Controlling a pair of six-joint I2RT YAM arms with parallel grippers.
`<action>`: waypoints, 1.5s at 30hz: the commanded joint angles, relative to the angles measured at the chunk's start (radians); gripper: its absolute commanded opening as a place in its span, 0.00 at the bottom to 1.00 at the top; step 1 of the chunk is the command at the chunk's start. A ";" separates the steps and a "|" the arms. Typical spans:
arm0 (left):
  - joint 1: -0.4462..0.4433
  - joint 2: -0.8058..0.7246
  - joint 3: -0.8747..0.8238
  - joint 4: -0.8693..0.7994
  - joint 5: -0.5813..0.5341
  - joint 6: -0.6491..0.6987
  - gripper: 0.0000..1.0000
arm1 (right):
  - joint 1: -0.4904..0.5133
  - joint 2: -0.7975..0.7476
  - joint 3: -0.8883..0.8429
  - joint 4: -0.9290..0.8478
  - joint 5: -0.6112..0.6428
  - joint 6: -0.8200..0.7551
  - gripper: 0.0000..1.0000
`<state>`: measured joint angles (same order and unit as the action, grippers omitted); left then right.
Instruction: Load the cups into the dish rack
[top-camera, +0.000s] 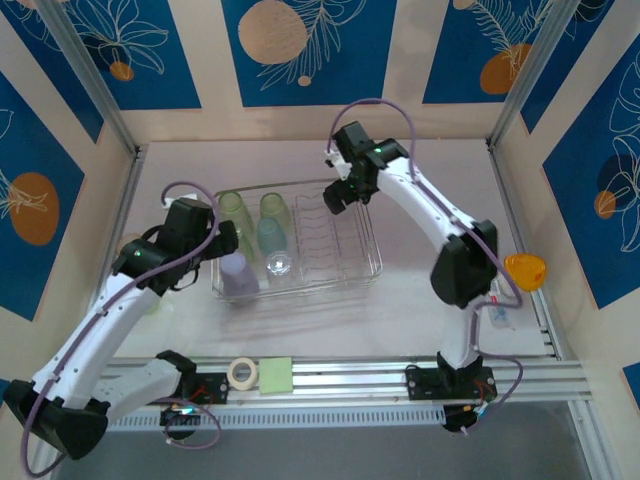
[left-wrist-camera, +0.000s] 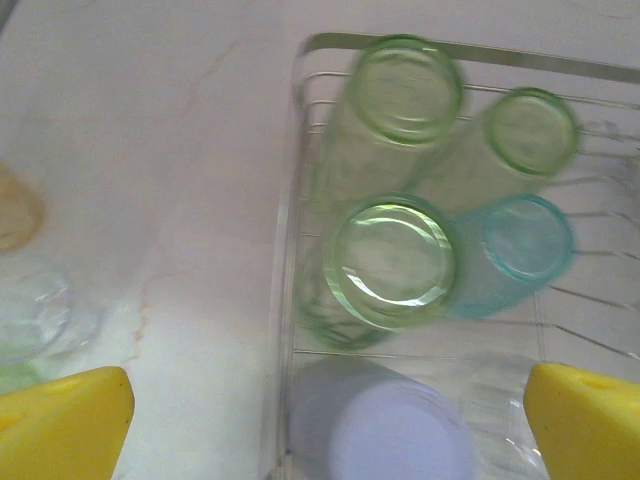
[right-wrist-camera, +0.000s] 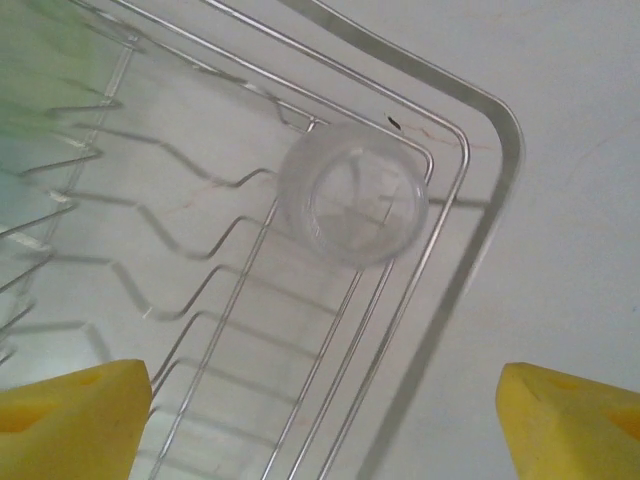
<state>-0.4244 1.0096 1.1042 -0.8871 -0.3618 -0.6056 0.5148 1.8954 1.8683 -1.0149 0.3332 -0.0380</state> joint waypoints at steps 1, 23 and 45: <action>0.145 0.015 0.011 -0.065 0.053 -0.022 1.00 | -0.056 -0.162 -0.129 0.041 -0.127 0.117 0.88; 0.936 0.351 0.123 0.013 0.313 0.231 0.83 | -0.282 -0.539 -0.603 0.273 -0.544 0.280 0.71; 0.992 0.679 0.085 0.231 0.396 0.243 0.58 | -0.292 -0.506 -0.584 0.260 -0.522 0.276 0.69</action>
<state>0.5655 1.6718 1.2091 -0.6853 0.0334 -0.3668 0.2264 1.3819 1.2655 -0.7479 -0.1864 0.2310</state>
